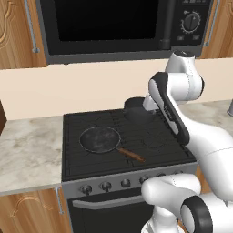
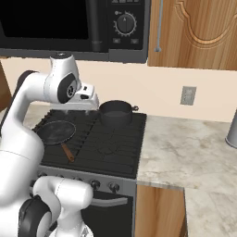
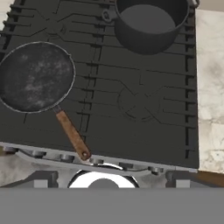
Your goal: Move the pot and pan from the stove into the sink.
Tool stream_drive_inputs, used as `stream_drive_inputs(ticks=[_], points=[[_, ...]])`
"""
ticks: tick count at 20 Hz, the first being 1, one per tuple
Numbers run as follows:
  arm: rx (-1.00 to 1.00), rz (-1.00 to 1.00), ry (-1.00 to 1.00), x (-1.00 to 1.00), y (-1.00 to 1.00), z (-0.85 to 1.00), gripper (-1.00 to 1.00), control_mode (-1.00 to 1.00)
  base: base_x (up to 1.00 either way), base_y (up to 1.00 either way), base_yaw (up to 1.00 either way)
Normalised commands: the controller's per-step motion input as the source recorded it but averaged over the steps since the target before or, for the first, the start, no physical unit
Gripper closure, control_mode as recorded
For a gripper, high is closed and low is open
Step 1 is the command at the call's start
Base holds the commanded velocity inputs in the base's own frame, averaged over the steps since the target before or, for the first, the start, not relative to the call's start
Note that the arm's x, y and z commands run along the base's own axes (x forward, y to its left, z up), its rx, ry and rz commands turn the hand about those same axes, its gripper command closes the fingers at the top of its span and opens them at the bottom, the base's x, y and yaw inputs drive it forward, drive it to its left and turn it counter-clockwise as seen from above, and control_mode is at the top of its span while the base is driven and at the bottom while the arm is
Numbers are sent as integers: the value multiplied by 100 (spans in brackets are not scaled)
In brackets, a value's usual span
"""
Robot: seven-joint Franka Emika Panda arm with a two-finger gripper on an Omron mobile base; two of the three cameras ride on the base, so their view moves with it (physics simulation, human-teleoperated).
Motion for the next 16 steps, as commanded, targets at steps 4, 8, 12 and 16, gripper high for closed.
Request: stream_drive_inputs(ticks=[4, 8, 12, 16], points=[[1, 9, 6, -23, 6, -20, -100, -100, 0, 0, 0], [0, 12, 9, -10, 15, -17, -100, -100, 0, 0, 0], [0, 12, 8, -7, 21, -21, -100, -100, 0, 0, 0], [-1, 10, 8, 0, 35, -28, -100, -100, 0, 0, 0]])
